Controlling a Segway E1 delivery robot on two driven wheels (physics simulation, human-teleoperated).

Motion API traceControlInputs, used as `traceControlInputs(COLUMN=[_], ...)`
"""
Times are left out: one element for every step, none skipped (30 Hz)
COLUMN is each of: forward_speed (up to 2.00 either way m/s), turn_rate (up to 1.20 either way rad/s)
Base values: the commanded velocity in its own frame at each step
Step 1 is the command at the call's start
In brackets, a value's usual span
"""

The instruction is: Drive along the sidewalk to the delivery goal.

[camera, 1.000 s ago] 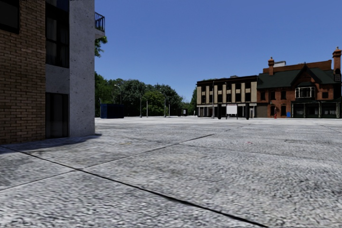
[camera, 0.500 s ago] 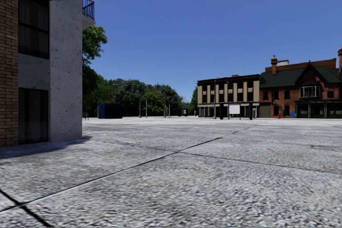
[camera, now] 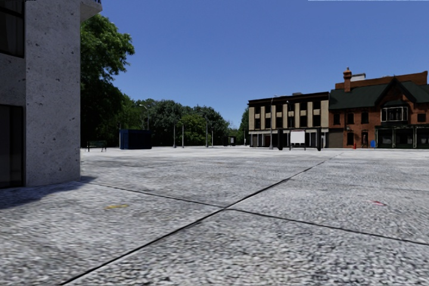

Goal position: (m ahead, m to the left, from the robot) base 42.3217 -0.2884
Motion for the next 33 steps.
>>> traceControlInputs(forward_speed=[2.0,2.0,2.0,2.0,2.0,2.0,2.0,2.0,2.0,2.0,2.0,2.0,2.0,2.0,2.0,2.0,2.0,2.0,2.0,2.0,2.0,2.0,2.0,2.0,2.0,2.0,2.0,2.0,2.0,2.0,2.0,2.0,2.0], turn_rate=[0.0,0.0,0.0,0.0,0.0,0.0,0.0,0.0,0.0,0.0,0.0,0.0,0.0,0.0,0.0,0.0,0.0,0.0,0.0,0.0,0.0,0.0,0.0,0.0,0.0,0.0,0.0,0.0,0.0,0.0,0.0,0.0,0.0])
